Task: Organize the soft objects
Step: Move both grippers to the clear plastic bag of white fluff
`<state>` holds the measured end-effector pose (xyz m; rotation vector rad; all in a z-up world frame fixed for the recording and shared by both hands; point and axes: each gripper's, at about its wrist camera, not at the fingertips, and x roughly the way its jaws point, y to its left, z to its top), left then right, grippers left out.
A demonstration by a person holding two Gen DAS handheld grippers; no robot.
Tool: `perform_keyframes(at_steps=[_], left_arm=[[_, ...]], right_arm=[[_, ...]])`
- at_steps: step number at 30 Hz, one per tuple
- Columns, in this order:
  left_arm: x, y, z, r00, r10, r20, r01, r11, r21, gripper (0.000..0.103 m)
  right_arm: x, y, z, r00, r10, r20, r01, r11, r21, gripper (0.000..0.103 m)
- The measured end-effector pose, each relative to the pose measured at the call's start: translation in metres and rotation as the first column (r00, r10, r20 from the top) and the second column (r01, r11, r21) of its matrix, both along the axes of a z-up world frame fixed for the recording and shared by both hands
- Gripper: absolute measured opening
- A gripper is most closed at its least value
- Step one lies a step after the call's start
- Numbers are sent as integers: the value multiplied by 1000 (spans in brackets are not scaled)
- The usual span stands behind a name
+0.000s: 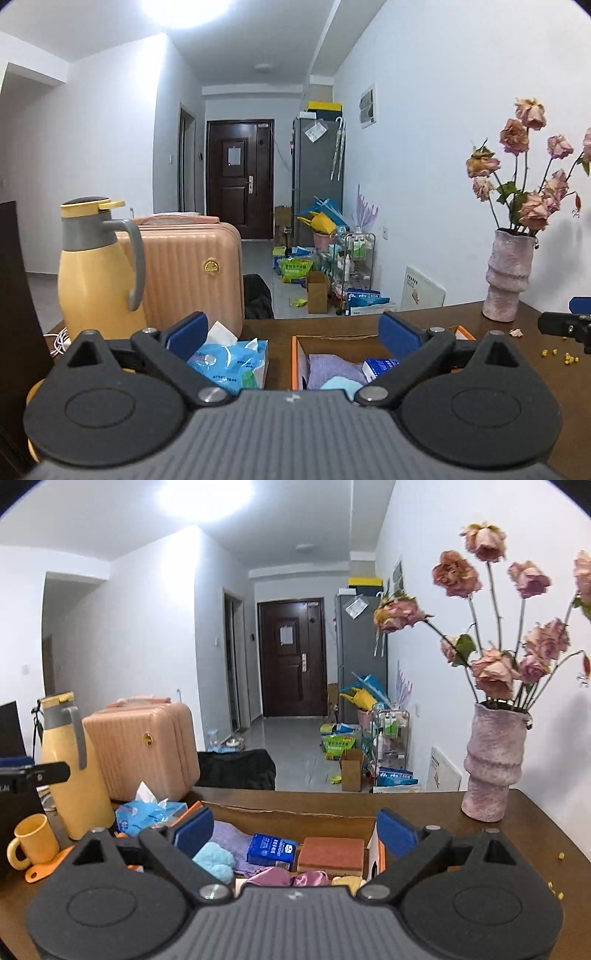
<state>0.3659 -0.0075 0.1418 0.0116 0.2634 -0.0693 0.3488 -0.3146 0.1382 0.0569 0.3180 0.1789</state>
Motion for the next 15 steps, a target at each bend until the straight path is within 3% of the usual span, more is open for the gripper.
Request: perform_keyframes(at_steps=[7,12,15], left_arm=[[-78,4,-26,997,2,80,-2,1000,4,103],[-153,12,-62,998,-53,46,56,996,-75,103],[-203,16,-79,996,-64,63,69,994,-83,103]], right_arm=[[-81,1,-15,992,-47,119,50,999,-16,99],[-163,5,-43,988,-36,148,38,999,-13,101],[-211,12,-61,990,-22,142,23,1000,-3,101]])
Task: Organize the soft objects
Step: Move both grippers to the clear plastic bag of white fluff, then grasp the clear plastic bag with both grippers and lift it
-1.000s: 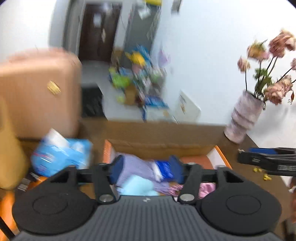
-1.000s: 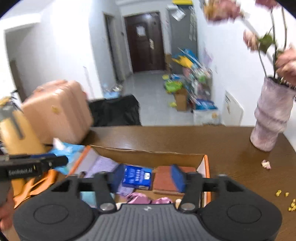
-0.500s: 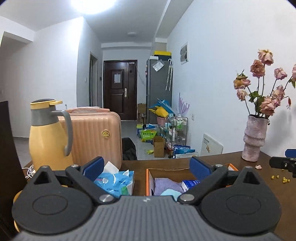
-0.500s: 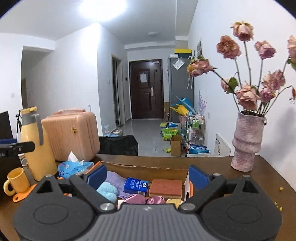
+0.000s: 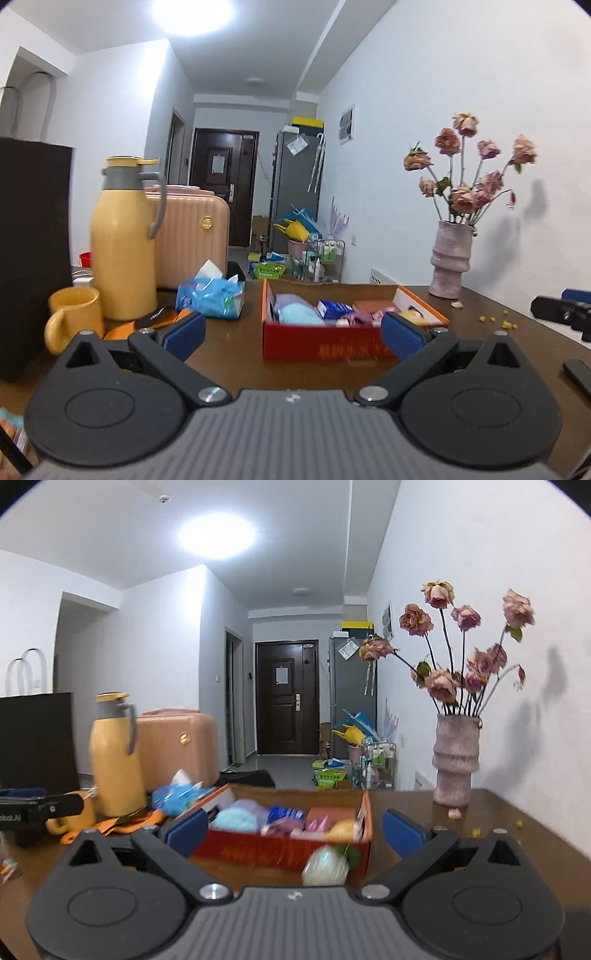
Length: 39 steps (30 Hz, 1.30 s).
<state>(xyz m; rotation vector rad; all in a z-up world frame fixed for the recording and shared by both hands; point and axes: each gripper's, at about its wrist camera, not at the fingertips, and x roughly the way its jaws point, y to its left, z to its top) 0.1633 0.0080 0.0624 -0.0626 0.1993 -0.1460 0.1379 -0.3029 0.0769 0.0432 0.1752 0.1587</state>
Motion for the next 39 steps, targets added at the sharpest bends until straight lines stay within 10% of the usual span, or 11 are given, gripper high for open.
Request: perform_keyframes(at_steps=[9,20,32,39], left_arm=[[-100,-1,-36,999,-26,-24,28,995,94,103],[-83,-22,-43,996,-72,-54,77,992,101,103],[61,-81,-45,966,-193,-174,197,980,9,102],[179,-134,-60,877,-371,-306,367,927,-70,64]], right_arm=[[-107,21,-55,989,78,-126,-77,997,11,101],[-103,5,-61,987,29,-160,-17,997,77,100],[34,-52,-62,971,14,-240,39,976,213,71],[166,-75,-78,942,61,-330,41,955,295,55]])
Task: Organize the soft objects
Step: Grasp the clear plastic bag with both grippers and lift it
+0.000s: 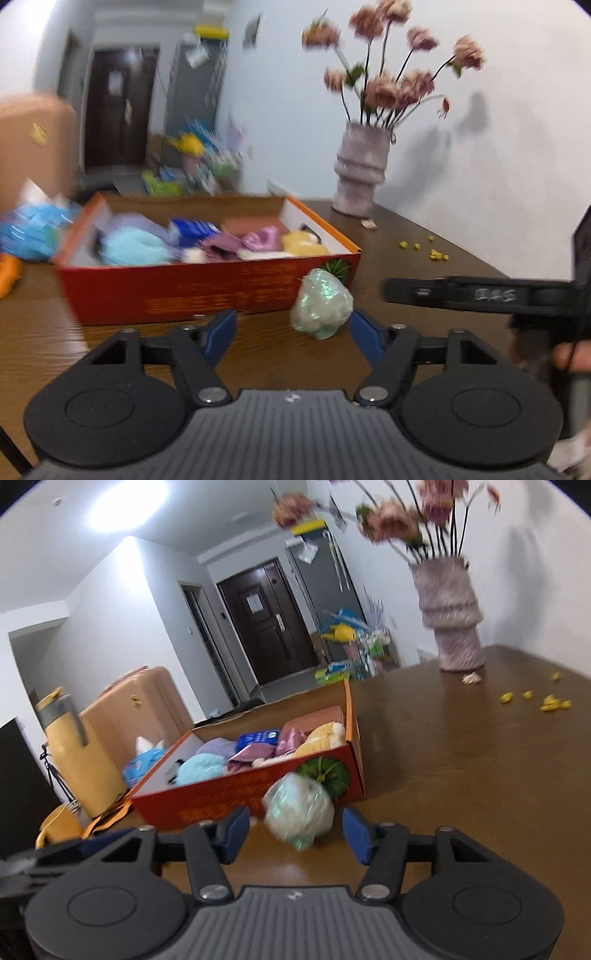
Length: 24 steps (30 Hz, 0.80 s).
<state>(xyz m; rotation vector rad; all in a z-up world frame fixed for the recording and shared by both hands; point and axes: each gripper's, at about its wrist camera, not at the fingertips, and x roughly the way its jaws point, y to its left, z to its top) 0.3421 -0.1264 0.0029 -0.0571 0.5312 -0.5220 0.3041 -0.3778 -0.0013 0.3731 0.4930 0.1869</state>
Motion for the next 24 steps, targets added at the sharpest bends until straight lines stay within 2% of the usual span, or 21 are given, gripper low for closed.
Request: perform_keyframes(at_steps=[3,4,6,7,8,10,11,13,18,22,24], left_arm=[[49,-13,-18,994,-48,-102,44,998,-42,55],[62,-15,-24,990,-54,-132,46,997,-63,50],[84,-13,-36,981,-67,-184,40,988,-147,50],[92,-12,-41,976,-77,-201,40,983,-180,44],[98,-11,-47,972,-91,-216,45,976,-211,32],[107,-9,-56,958,-119,-260,50,965,-258,17],[107,-8,-58,954,-129,-269,55,962,-268,12],[104,-7,-56,956,-136,-261,63,961,-270,7],[72,5,-37,957,-136,-258,77,971,-226,6],[13,31,-24,959,-137,-248,86,975,-205,6],[-18,47,-20,963,-128,-237,76,973,-217,6]], right_arm=[[45,-4,-15,999,2,-45,-1,1000,19,48],[55,-7,-20,998,2,-60,1,999,51,45],[73,-16,-33,996,15,-88,-2,990,139,43],[78,-19,-39,995,27,-96,-9,984,180,43],[83,-22,-46,994,45,-101,-21,975,221,41],[89,-24,-59,990,96,-108,-59,950,307,23],[89,-24,-63,988,110,-105,-69,941,332,23],[89,-21,-62,989,113,-98,-75,941,329,15],[66,-6,-51,985,137,-106,-94,938,334,10],[16,11,-43,978,179,-106,-128,919,373,10],[-10,18,-39,975,197,-101,-142,906,399,10]])
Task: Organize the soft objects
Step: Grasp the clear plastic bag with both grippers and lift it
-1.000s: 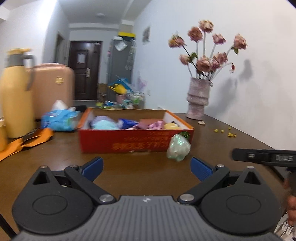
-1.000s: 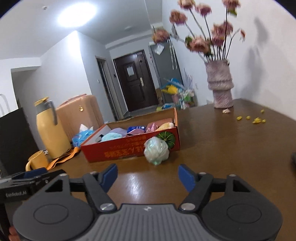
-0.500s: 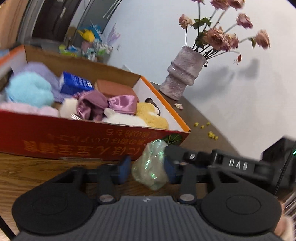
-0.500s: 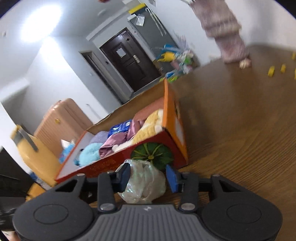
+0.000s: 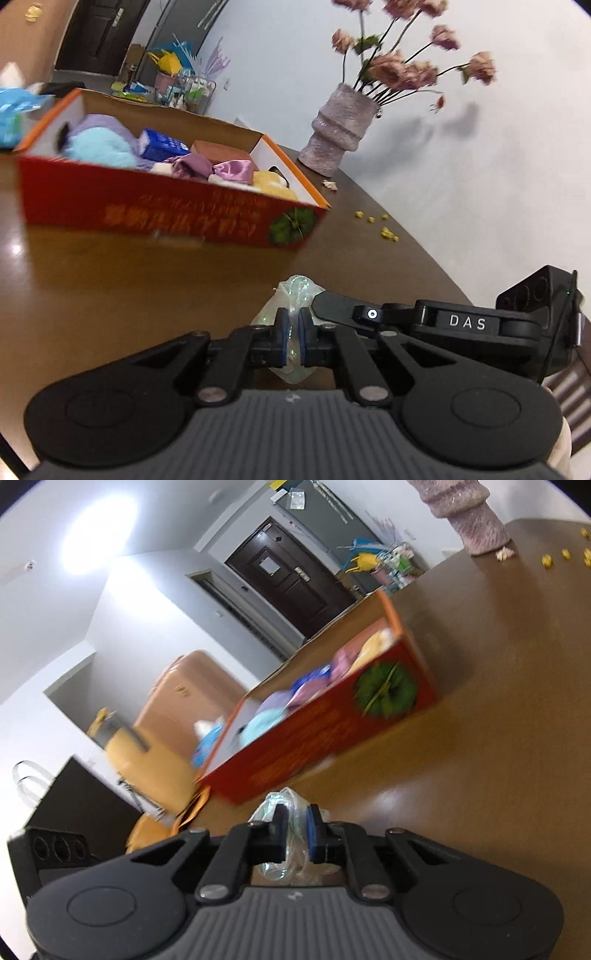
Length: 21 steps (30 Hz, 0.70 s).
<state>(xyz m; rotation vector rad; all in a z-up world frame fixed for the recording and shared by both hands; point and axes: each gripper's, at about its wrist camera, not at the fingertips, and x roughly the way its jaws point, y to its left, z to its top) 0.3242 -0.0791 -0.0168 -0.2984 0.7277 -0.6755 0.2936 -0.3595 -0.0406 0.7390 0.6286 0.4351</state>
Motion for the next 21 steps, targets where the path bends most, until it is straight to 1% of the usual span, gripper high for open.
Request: perform_keyframes(at_steps=[3,6,9,10,11,12,14,17,20,21], left_arm=[[-43,25,0,999,45,-13,-45,998,-47,6],[-81,50,-5,995,89,-41,-93,992,-80,6],[-108,65,-11,991,121,-48,-124,989,-74,6],[-114,68,-14,991,129,-43,-131,989,-62,6],[-117,69,-16,989,144,-39,-146,988,-43,6],[-120,71,-19,987,159,-38,-160,987,-27,6],[-123,73,-24,983,180,-33,-180,984,-5,6],[-124,76,-26,982,185,-36,-186,982,-22,6],[-123,75,-30,982,187,-27,-188,982,-15,6],[-122,74,-32,982,189,-30,-189,982,-12,6]], right_arm=[[-36,16,2,1000,25,-15,-24,999,48,10],[-66,32,3,998,59,-21,-58,997,57,11],[-89,50,1,996,81,-35,-80,996,37,13],[-93,55,-1,996,83,-37,-82,996,29,17],[-97,58,-3,996,80,-38,-80,997,19,19],[-102,63,-5,996,74,-40,-74,997,4,23],[-109,69,-4,997,71,-25,-72,997,-23,24],[-124,67,2,998,51,27,-50,998,-32,23],[-127,67,-1,999,30,32,-28,998,-64,23],[-125,67,-5,1000,25,16,-23,997,-67,23]])
